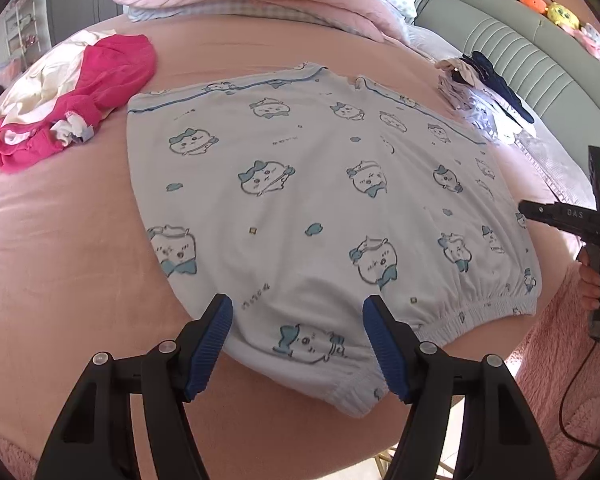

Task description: Fold clothes

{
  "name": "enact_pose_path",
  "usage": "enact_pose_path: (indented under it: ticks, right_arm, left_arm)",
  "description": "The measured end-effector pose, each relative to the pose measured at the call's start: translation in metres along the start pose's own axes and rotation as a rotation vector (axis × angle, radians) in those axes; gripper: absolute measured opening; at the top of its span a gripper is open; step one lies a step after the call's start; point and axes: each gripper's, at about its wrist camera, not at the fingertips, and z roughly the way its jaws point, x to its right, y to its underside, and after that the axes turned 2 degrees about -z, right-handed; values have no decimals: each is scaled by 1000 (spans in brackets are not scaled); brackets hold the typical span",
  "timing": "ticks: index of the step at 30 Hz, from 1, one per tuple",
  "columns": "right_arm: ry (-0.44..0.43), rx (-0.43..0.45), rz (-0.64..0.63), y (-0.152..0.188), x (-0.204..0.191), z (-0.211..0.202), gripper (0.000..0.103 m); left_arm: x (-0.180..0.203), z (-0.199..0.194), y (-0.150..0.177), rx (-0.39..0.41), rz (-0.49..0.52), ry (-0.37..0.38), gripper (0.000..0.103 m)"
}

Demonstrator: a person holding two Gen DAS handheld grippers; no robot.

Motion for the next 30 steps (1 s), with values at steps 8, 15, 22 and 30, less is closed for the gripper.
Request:
enact_pose_path:
  ticks: [8, 15, 22, 30]
  right_arm:
    - [7, -29, -254, -41, -44, 28, 31]
    - [26, -67, -327, -53, -49, 55, 31]
    - [100, -48, -242, -69, 18, 56, 31]
    - [203, 2, -153, -103, 54, 67, 37]
  left_arm:
    - [48, 42, -85, -11, 177, 49, 66]
    - [105, 98, -123, -75, 283, 125, 66]
    - [147, 144, -154, -121, 342, 176, 66]
    - [193, 198, -197, -101, 460, 69, 66]
